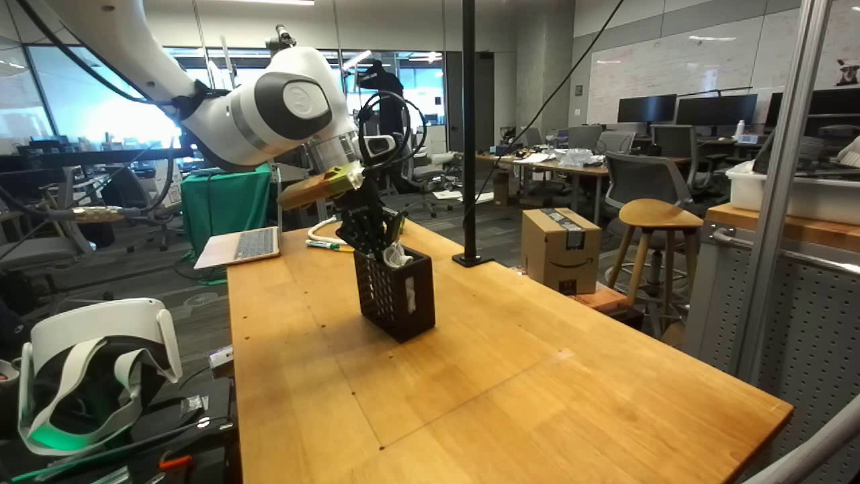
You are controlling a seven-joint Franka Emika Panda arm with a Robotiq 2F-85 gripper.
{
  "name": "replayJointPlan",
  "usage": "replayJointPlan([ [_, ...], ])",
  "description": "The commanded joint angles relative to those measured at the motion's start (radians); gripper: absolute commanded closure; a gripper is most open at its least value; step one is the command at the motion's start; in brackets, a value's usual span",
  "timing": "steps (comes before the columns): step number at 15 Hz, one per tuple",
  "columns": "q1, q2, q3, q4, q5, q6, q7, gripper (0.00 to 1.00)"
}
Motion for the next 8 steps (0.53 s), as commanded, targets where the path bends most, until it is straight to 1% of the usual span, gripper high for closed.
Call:
replayJointPlan([
  [1, 0.023, 0.031, 0.004, 0.022, 0.046, 0.008, 0.003, 0.95],
  [5, 0.038, 0.055, 0.016, 0.049, 0.047, -0.002, 0.027, 0.95],
  [8, 0.039, 0.085, 0.011, 0.064, 0.037, -0.008, 0.045, 0.95],
])
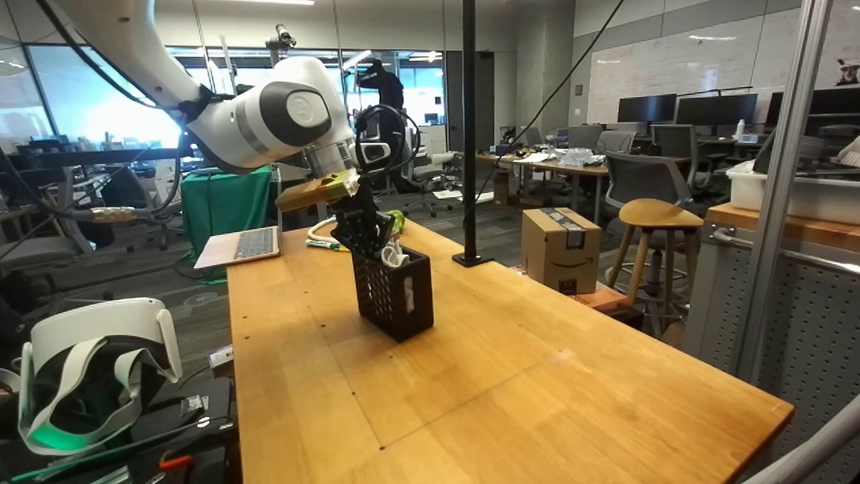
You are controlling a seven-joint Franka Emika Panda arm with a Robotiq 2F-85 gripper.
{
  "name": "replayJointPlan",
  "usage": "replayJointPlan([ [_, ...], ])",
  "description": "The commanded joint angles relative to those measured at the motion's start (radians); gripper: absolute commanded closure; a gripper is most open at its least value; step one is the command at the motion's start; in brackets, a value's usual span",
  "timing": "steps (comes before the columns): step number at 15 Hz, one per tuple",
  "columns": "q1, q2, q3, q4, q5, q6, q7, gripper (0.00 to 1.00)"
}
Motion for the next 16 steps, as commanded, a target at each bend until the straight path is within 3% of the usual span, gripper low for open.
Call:
replayJointPlan([
  [1, 0.001, 0.044, -0.008, 0.043, -0.003, -0.01, 0.026, 0.95],
  [16, -0.007, 0.191, -0.056, 0.134, 0.035, -0.068, 0.02, 0.95],
])
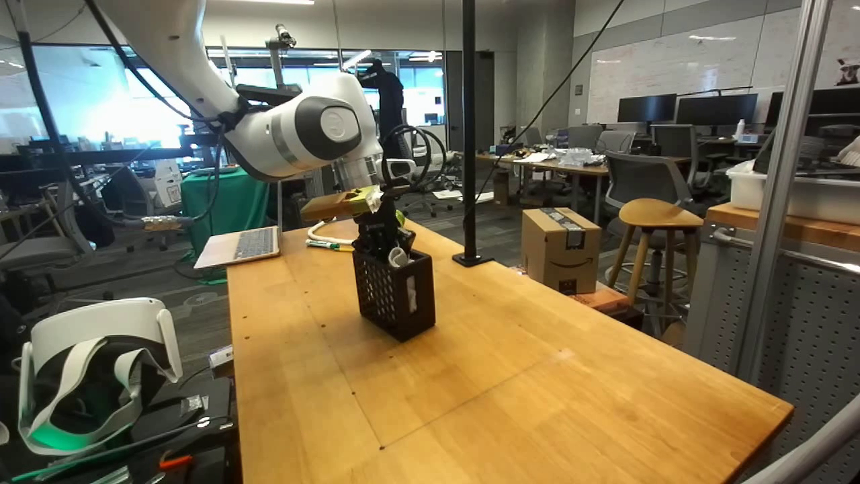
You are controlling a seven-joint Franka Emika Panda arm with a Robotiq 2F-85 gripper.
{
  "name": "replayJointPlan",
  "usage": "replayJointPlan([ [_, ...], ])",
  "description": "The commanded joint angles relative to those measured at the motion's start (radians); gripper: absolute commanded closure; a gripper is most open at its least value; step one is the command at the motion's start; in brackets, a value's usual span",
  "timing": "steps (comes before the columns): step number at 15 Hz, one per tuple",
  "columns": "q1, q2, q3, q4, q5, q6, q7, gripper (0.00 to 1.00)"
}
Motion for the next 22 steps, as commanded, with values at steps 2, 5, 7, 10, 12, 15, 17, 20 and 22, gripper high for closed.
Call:
replayJointPlan([
  [2, -0.005, 0.109, -0.02, 0.057, 0.046, -0.066, -0.008, 0.95],
  [5, -0.001, 0.191, -0.033, 0.069, 0.049, -0.118, 0.004, 0.95],
  [7, 0.001, 0.224, -0.036, 0.08, 0.05, -0.143, 0.004, 0.95],
  [10, 0.002, 0.233, -0.037, 0.097, 0.049, -0.179, 0.004, 0.95],
  [12, 0.0, 0.22, -0.034, 0.101, 0.055, -0.185, -0.005, 0.95],
  [15, -0.004, 0.146, -0.023, 0.087, 0.075, -0.157, -0.032, 0.95],
  [17, -0.005, 0.091, -0.018, 0.069, 0.086, -0.142, -0.042, 0.95],
  [20, -0.005, -0.001, -0.012, 0.029, 0.103, -0.116, -0.061, 0.95],
  [22, -0.004, -0.064, -0.009, 0.003, 0.104, -0.103, -0.069, 0.95],
])
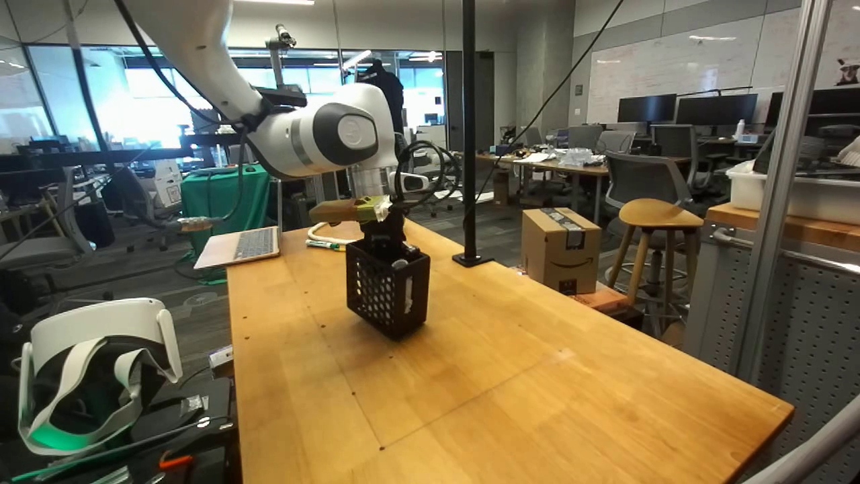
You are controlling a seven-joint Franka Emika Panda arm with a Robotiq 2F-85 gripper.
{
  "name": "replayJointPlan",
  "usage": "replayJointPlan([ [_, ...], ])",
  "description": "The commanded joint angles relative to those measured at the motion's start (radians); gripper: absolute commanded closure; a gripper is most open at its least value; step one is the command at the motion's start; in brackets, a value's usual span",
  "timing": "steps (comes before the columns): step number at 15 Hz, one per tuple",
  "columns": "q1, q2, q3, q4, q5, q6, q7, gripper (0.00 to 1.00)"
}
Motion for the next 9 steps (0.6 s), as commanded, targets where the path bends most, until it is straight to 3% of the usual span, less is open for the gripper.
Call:
replayJointPlan([
  [1, -0.003, -0.16, 0.007, -0.082, 0.029, 0.036, -0.037, 0.95],
  [9, 0.016, -0.313, 0.034, -0.174, -0.024, 0.038, -0.039, 0.95],
])
